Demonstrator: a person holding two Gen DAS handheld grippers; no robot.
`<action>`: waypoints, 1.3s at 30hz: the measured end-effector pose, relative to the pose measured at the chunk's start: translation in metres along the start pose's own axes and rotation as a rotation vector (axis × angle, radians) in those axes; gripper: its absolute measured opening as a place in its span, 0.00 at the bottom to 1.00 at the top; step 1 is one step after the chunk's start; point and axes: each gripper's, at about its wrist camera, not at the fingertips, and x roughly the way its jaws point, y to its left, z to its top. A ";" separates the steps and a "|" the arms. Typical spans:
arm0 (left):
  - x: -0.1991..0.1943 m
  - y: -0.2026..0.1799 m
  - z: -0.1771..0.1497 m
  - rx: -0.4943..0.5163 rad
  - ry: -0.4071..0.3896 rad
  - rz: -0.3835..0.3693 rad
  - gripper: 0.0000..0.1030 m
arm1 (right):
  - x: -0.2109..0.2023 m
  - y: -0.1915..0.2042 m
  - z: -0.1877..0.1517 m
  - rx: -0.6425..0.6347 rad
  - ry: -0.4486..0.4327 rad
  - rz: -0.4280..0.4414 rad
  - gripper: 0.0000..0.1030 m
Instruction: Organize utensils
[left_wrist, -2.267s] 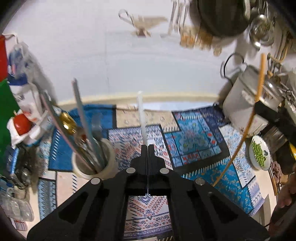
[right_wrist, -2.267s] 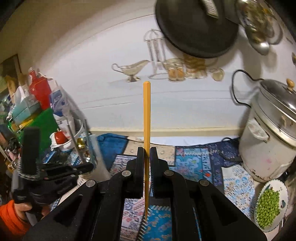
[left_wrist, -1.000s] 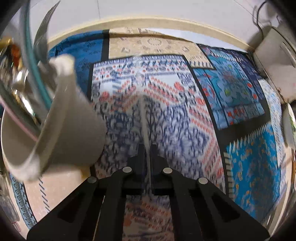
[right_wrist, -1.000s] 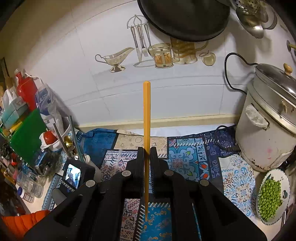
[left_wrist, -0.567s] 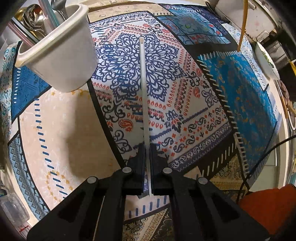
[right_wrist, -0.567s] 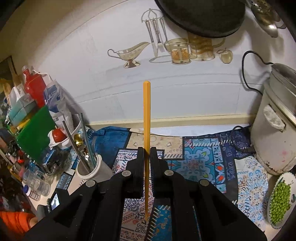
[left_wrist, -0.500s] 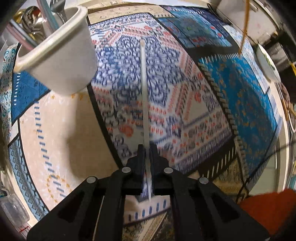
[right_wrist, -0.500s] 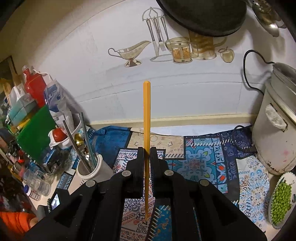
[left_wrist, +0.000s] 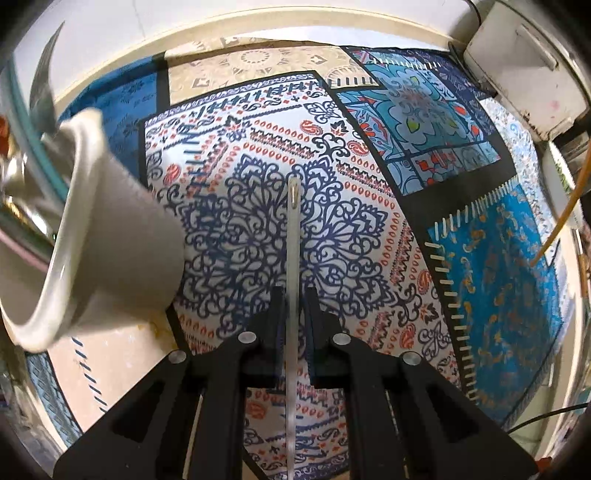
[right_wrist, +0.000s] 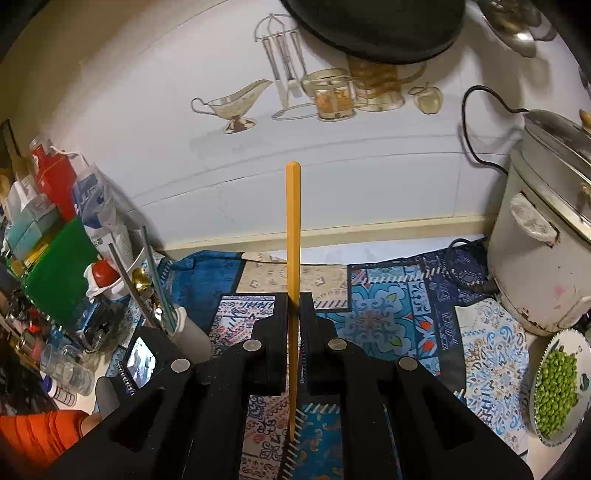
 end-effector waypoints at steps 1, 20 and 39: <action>0.000 -0.002 0.002 0.009 0.000 0.012 0.08 | -0.001 -0.002 0.000 0.006 -0.002 -0.004 0.06; -0.034 0.004 -0.016 0.003 -0.097 0.032 0.04 | 0.000 0.002 0.004 0.009 -0.014 0.009 0.06; -0.166 0.045 -0.025 -0.164 -0.456 0.053 0.04 | 0.021 0.061 0.015 -0.094 -0.013 0.099 0.06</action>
